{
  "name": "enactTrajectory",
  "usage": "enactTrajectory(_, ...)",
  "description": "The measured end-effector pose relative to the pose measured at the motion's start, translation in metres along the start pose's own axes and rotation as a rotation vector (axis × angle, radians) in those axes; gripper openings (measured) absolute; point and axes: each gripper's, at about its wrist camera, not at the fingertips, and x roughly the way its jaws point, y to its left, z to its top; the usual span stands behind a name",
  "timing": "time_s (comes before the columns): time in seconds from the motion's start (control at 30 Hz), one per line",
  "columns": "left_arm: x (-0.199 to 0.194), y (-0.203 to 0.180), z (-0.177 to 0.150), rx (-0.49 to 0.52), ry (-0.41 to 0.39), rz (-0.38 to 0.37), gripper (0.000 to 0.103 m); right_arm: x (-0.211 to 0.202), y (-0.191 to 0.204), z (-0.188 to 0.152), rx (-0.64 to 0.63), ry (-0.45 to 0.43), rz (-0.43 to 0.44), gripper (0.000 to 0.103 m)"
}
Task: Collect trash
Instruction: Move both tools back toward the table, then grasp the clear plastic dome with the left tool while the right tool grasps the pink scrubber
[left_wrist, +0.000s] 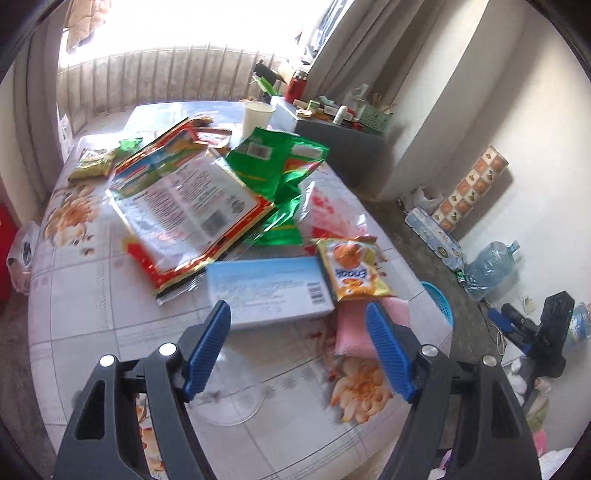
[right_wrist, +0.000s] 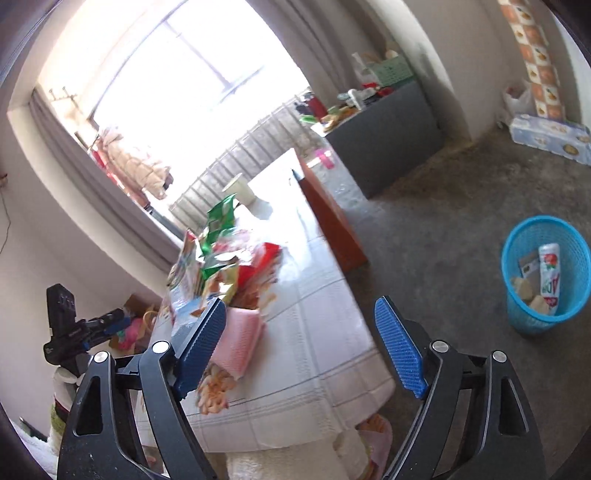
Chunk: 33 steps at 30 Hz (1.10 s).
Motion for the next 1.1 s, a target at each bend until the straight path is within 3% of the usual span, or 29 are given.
enactTrajectory(0.13, -0.002, 0.021, -0.031, -0.017, -0.019, 0.029, 0.08, 0.022, 0.05, -0.007, -0.164, 0.053, 0.03, 0.085)
enactTrajectory(0.33, 0.019, 0.031, -0.052, 0.003, -0.015, 0.083, 0.086, 0.062, 0.108, -0.025, -0.446, 0.141, 0.01, 0.091)
enactTrajectory(0.6, 0.047, 0.038, -0.063, 0.04, -0.009, 0.103, 0.086, 0.114, 0.143, -0.048, -0.734, 0.267, -0.013, 0.095)
enactTrajectory(0.73, 0.055, 0.039, -0.066, 0.026, -0.016, 0.089, 0.086, 0.145, 0.143, -0.046, -0.773, 0.328, -0.042, 0.095)
enactTrajectory(0.87, 0.06, 0.038, -0.069, 0.023, -0.021, 0.087, 0.086, 0.165, 0.134, -0.044, -0.716, 0.41, -0.034, 0.095)
enactTrajectory(1.1, 0.06, 0.04, -0.068, 0.021, -0.014, 0.066, 0.086, 0.15, 0.138, -0.069, -0.695, 0.497, -0.037, 0.095)
